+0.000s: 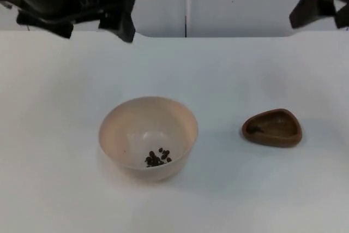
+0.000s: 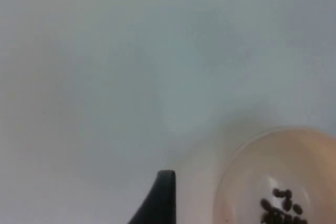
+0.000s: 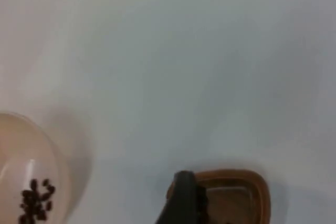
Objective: Pick up the bowl with the left hand and pour the coffee beans from the cup into the bowl with the right hand.
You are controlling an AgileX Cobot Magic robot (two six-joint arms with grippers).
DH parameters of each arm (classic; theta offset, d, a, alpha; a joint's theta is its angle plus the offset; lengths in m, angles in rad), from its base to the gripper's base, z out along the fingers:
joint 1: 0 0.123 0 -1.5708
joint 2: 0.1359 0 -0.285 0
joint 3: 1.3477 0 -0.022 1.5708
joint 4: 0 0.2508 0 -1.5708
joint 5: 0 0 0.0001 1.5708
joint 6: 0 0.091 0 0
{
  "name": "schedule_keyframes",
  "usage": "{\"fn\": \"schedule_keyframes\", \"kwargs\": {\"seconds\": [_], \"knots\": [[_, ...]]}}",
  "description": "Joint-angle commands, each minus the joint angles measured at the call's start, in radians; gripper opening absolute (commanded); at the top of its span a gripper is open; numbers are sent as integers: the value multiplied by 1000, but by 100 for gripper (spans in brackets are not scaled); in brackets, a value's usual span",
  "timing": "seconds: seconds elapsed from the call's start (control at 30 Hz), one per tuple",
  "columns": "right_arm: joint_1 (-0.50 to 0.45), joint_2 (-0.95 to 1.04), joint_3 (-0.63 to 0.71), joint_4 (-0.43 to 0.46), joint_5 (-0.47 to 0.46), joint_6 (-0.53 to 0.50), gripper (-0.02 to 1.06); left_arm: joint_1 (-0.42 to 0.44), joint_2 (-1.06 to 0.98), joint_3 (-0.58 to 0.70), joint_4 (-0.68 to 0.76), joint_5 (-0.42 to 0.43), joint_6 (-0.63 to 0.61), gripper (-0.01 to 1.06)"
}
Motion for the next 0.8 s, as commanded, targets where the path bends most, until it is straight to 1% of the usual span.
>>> {"fn": "schedule_keyframes", "kwargs": {"seconds": [0.0, 0.17, 0.2, 0.3, 0.5, 0.57, 0.6, 0.73, 0.77], "knots": [[-3, -63, -2, -1, 31, -15, 71, 0, -60, 3, -1, 3, -1, 88], [-3, -232, -2, -1, 77, -42, 71, 0, -209, 3, -1, 7, -1, 88], [-3, -232, -2, -1, 77, -42, 71, 0, -209, 3, -1, 7, -1, 88], [-3, -312, -2, -1, 104, -42, 71, 0, -287, 3, -1, 18, -1, 88], [-3, -418, 4, -1, 159, -44, 71, 0, -389, 3, -1, 74, 3, 88], [-3, -454, 22, -1, 166, -46, 71, 0, -421, 3, -1, 102, 6, 88], [-3, -454, 22, -1, 166, -46, 71, 0, -421, 3, -1, 102, 6, 88], [-3, -543, 107, -1, 163, -46, 71, 0, -473, 3, -1, 160, 11, 88], [-3, -543, 107, -1, 163, -46, 71, 0, -473, 3, -1, 160, 11, 88]]}}
